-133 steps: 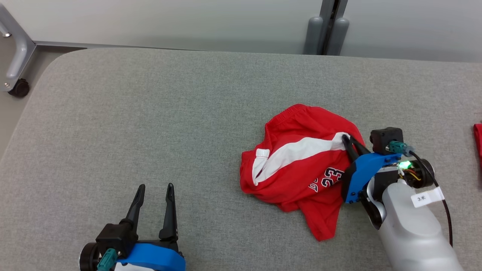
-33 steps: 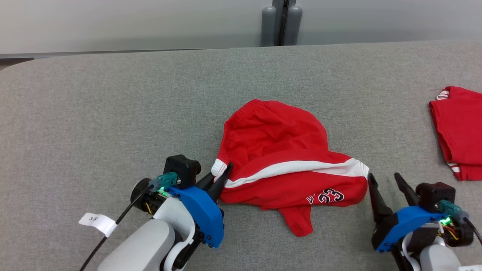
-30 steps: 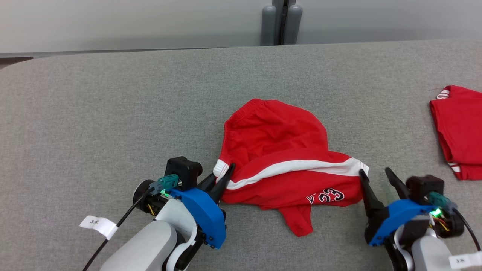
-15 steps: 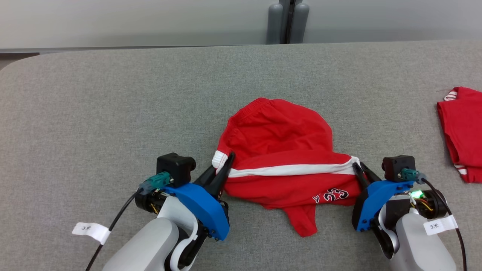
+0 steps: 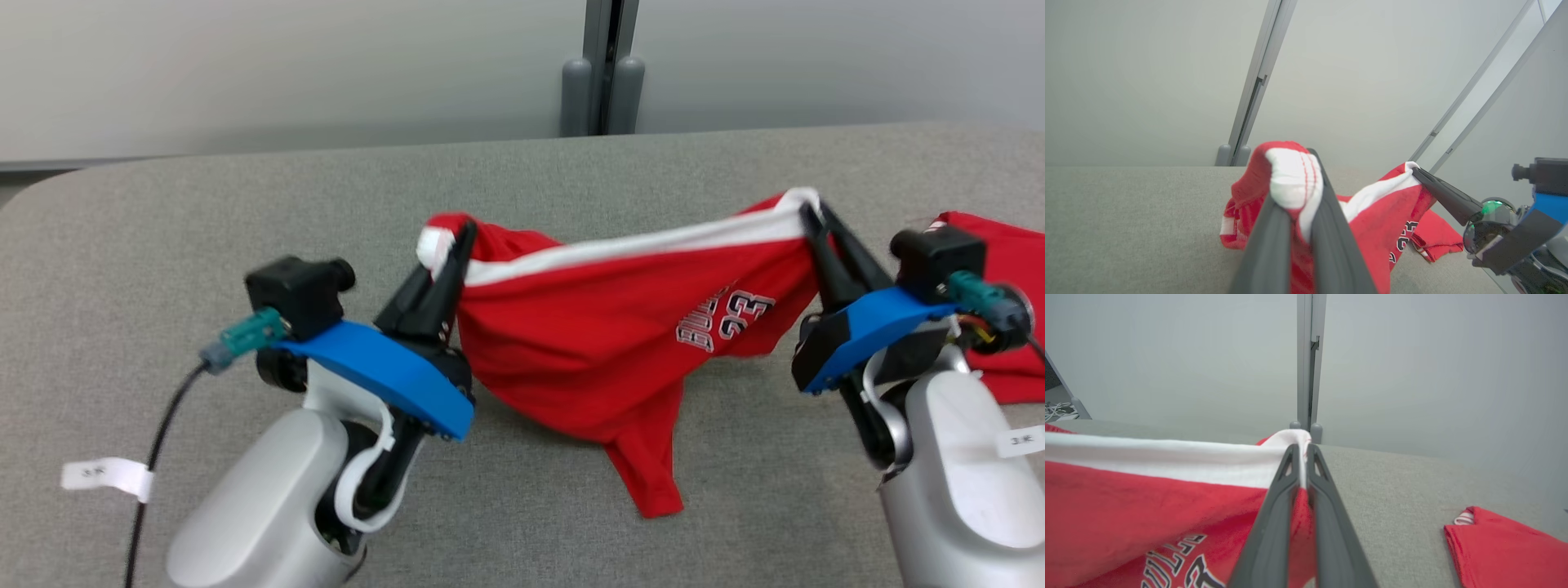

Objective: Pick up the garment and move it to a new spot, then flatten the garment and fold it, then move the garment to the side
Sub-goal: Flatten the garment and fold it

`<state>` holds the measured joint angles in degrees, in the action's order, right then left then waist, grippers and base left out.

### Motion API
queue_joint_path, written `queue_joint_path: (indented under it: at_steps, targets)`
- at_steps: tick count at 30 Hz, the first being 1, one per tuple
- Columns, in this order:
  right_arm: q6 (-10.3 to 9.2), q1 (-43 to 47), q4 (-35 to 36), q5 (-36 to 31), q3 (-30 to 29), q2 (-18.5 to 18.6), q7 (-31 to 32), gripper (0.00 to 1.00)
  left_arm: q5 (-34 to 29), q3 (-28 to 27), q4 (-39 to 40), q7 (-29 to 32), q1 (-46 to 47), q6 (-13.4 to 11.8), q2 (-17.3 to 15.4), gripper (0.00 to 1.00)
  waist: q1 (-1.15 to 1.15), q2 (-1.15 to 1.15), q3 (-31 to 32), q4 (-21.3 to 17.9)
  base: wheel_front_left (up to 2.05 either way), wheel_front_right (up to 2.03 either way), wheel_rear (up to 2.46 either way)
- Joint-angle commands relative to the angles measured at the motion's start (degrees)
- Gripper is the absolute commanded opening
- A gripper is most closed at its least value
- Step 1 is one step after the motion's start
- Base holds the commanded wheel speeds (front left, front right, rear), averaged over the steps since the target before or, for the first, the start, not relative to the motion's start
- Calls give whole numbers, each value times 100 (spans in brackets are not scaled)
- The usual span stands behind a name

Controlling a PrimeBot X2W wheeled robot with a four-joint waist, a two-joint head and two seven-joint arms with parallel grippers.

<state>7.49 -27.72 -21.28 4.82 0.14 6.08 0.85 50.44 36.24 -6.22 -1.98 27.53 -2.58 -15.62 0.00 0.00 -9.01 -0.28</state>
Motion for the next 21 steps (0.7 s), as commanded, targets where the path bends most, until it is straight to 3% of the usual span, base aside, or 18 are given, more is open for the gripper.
queue_joint_path:
  at_steps: [1,13,17,21]
  targets:
    - [1,-65,156,37,28,50,36,0,-2,-52,92,28,115,-40,-61,0,0,0,73,-39,0,0,0]
    - [1,-162,2793,270,-27,180,875,0,6,-587,1657,1015,1220,-454,-752,0,0,0,403,-62,0,0,0]
    - [1,-254,3069,279,-64,178,1145,0,-26,-685,1672,1263,1520,-550,-878,0,0,0,250,-78,0,0,0]
    - [1,-445,2867,390,-57,85,1270,0,-5,-665,1380,1433,1754,-538,-881,0,0,0,-7,-101,0,0,0]
